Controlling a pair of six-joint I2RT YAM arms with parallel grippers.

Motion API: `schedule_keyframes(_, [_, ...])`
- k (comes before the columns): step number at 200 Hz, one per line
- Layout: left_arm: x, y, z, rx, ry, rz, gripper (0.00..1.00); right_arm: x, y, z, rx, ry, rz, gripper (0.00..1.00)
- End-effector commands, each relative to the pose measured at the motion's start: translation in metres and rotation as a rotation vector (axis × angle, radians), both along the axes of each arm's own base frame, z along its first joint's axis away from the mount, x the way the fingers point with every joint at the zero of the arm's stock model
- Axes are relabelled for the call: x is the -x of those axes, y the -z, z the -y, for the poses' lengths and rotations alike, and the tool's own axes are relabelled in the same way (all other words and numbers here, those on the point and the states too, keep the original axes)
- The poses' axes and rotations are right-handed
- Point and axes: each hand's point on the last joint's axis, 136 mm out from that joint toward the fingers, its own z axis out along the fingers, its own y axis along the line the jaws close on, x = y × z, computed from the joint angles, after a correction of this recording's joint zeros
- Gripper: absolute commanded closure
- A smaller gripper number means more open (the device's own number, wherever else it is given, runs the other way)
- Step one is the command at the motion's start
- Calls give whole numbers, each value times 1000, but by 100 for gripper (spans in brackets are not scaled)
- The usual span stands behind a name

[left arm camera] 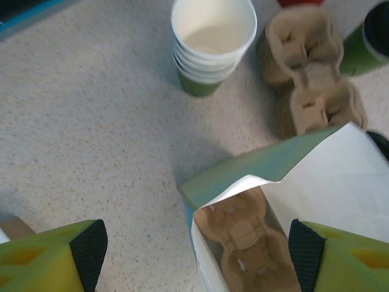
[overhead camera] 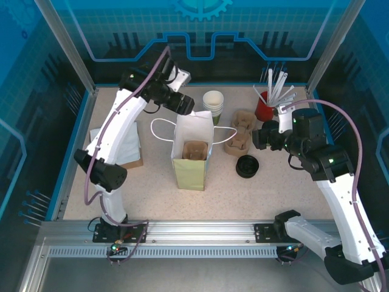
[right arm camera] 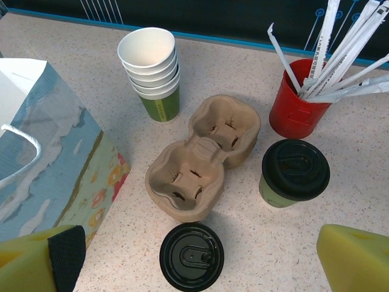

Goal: Pack the takeout coffee

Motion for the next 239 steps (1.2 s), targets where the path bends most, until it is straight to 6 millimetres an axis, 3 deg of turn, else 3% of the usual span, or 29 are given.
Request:
schedule_keyframes(1, [7,16,1,-34,97,-65,22,-5,0,5,-2,27,6,0])
schedule_keyframes(40, [2,35,8,-38,121,-105,34,-5,3,5,-13,32,-5,0])
schedule_keyframes(83, [0,39,7,-50,117,-108,69,-5,6,5,-11,33,-12,0])
schedule_keyframes(122, [6,30,-5,-52,28,-114,91,-5,14,12,34,34,-70,0])
schedule_keyframes(165, [25,26,-21,-23,-128,-154,94,-13,42,41,15,92,-205,0])
schedule_keyframes(216, [28,35,-36,40,-275,-181,94,-39,99,71,-66,178,-423,0])
schedule_keyframes(239, [27,37,-38,51,-288,-175,84,-50,121,80,-28,202,-481,0])
